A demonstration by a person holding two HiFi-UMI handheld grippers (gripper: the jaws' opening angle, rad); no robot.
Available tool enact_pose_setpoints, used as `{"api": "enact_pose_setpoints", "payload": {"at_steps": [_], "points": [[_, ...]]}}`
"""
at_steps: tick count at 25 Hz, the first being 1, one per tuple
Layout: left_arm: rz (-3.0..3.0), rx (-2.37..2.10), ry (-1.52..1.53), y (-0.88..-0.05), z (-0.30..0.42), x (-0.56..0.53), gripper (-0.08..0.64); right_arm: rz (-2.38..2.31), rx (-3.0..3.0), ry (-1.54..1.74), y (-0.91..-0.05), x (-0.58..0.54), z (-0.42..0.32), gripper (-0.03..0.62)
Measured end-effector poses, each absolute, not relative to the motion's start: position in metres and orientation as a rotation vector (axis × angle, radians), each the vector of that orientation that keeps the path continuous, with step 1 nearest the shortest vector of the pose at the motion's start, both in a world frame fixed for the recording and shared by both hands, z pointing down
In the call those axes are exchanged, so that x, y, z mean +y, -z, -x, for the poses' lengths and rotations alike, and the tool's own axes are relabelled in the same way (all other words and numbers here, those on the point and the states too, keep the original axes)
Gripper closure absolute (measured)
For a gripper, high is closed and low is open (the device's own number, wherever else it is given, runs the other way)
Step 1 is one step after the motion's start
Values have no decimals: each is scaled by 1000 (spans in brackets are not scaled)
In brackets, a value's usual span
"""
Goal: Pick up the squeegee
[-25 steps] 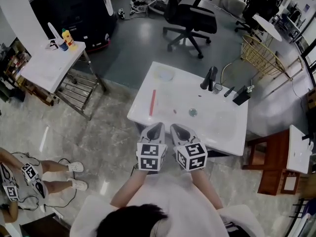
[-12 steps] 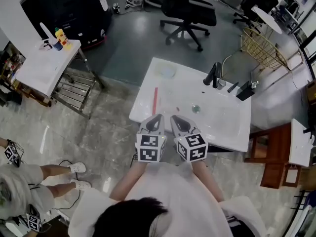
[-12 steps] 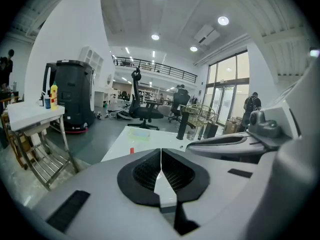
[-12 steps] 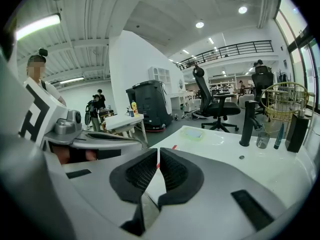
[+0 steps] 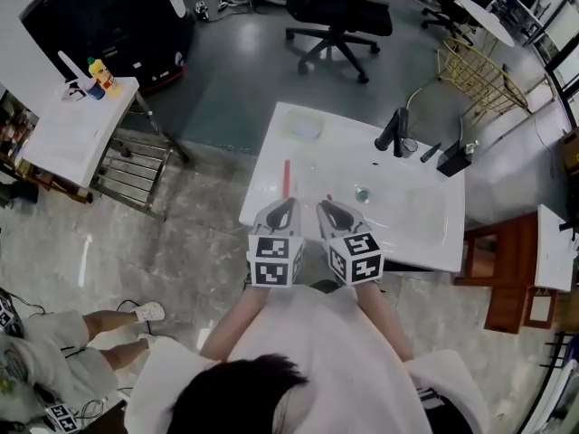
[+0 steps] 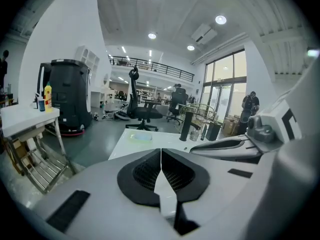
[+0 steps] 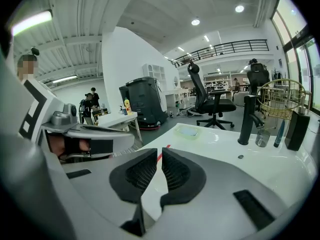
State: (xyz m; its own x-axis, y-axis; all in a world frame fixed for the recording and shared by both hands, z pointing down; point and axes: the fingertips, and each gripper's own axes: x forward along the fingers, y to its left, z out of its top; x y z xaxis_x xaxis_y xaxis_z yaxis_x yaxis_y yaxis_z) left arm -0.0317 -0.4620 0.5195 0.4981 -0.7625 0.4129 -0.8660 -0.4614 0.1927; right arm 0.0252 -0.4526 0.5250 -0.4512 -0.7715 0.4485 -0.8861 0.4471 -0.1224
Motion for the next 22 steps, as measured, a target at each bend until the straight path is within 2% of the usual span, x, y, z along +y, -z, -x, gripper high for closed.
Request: {"api": "enact_pose_setpoints", "payload": {"at_steps": [19,21,22], "points": [[-2367,-1331,-377,-525,40,-475,534,-1414,-2270,-506,-552,-466,-31,561],[-2371,-1326,-379,-525,39,-474,534,-1407,-2259,-511,-556,-465,-32,546],[-2372,-1326,-382,-526,39,-474,534,-1399,-2256,-513,-557,-465,-31,513]]}}
